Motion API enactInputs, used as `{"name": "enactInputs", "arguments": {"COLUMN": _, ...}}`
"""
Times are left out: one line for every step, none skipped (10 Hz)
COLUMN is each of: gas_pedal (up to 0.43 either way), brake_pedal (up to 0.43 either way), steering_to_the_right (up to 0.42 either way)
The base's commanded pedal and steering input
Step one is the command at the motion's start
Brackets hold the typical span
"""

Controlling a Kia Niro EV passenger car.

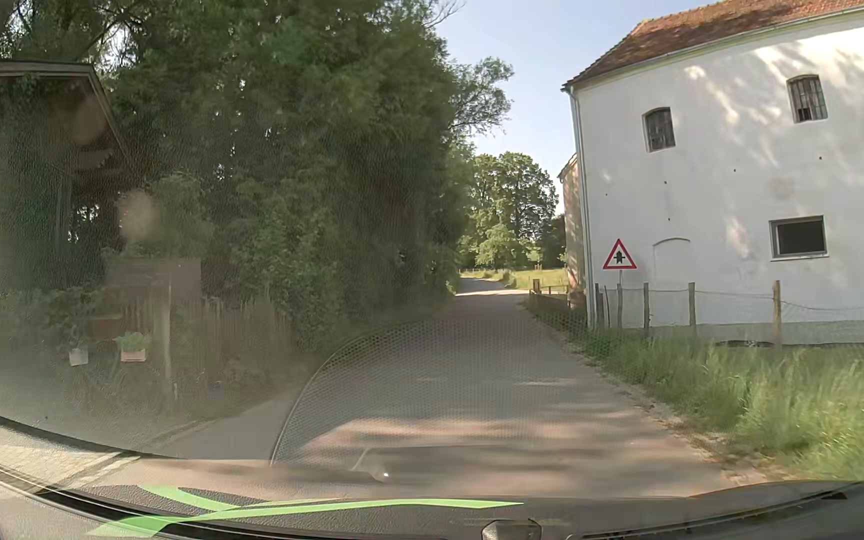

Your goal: Follow the waypoints while adhering to traffic rules and regulations

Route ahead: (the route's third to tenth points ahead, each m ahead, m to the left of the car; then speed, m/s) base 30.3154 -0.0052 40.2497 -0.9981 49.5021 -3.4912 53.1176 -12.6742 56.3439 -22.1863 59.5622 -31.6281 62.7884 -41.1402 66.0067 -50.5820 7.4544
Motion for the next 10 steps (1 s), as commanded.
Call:
{"name": "enactInputs", "arguments": {"gas_pedal": 0.067, "brake_pedal": 0.000, "steering_to_the_right": 0.010}}
{"name": "enactInputs", "arguments": {"gas_pedal": 0.067, "brake_pedal": 0.000, "steering_to_the_right": 0.010}}
{"name": "enactInputs", "arguments": {"gas_pedal": 0.067, "brake_pedal": 0.000, "steering_to_the_right": 0.010}}
{"name": "enactInputs", "arguments": {"gas_pedal": 0.079, "brake_pedal": 0.000, "steering_to_the_right": 0.010}}
{"name": "enactInputs", "arguments": {"gas_pedal": 0.079, "brake_pedal": 0.000, "steering_to_the_right": 0.011}}
{"name": "enactInputs", "arguments": {"gas_pedal": 0.079, "brake_pedal": 0.000, "steering_to_the_right": 0.011}}
{"name": "enactInputs", "arguments": {"gas_pedal": 0.110, "brake_pedal": 0.000, "steering_to_the_right": 0.010}}
{"name": "enactInputs", "arguments": {"gas_pedal": 0.110, "brake_pedal": 0.000, "steering_to_the_right": 0.010}}
{"name": "enactInputs", "arguments": {"gas_pedal": 0.110, "brake_pedal": 0.000, "steering_to_the_right": 0.010}}
{"name": "enactInputs", "arguments": {"gas_pedal": 0.110, "brake_pedal": 0.000, "steering_to_the_right": 0.010}}
